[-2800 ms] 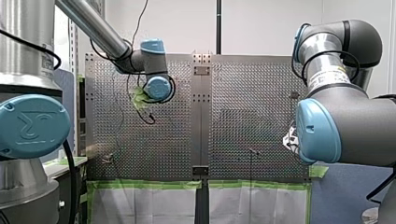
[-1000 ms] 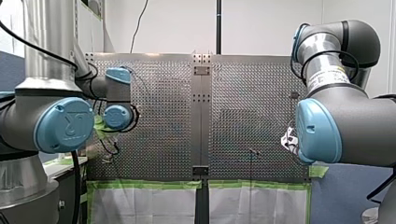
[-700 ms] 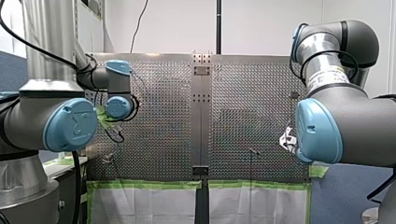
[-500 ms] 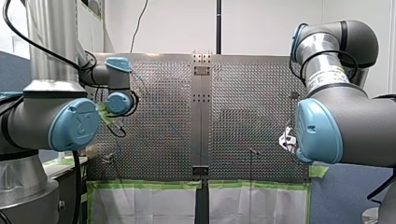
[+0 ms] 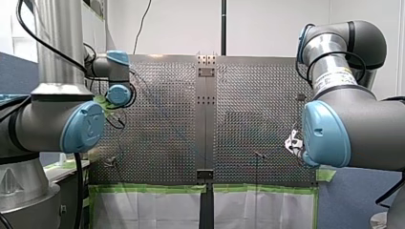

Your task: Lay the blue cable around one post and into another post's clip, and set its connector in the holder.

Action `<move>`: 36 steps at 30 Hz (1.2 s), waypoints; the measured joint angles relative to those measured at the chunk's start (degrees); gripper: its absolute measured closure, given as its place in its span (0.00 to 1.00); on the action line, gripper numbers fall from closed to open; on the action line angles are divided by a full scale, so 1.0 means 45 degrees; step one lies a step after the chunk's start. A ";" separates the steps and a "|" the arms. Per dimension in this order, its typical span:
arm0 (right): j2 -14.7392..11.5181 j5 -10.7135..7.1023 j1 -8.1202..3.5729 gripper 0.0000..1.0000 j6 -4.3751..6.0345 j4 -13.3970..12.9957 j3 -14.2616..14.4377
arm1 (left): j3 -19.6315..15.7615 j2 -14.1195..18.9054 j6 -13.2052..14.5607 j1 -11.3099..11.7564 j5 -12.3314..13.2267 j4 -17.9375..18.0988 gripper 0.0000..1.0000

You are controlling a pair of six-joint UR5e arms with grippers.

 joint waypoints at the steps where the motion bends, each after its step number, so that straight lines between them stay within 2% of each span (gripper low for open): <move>1: 0.0000 0.0001 0.0005 1.00 0.0000 -0.0007 0.0000 | 0.0102 0.0017 0.0000 0.0104 -0.0016 -0.0051 0.00; 11: 0.0002 0.0000 0.0033 1.00 0.0007 -0.0021 -0.0003 | 0.1223 0.0075 -0.0239 0.1223 0.0080 -0.0371 0.00; 21: 0.0003 0.0000 0.0058 1.00 -0.0002 0.0042 -0.0004 | 0.2308 0.0070 -0.0936 0.2414 0.0670 -0.0362 0.00; 28: 0.0001 0.0000 0.0061 1.00 0.0006 0.0059 0.0006 | 0.2373 0.0180 -0.1262 0.2641 0.1157 -0.0542 0.00; 36: 0.0003 0.0000 0.0065 1.00 0.0009 0.0069 0.0003 | 0.2225 0.0673 -0.0599 0.2682 0.0601 -0.1290 0.00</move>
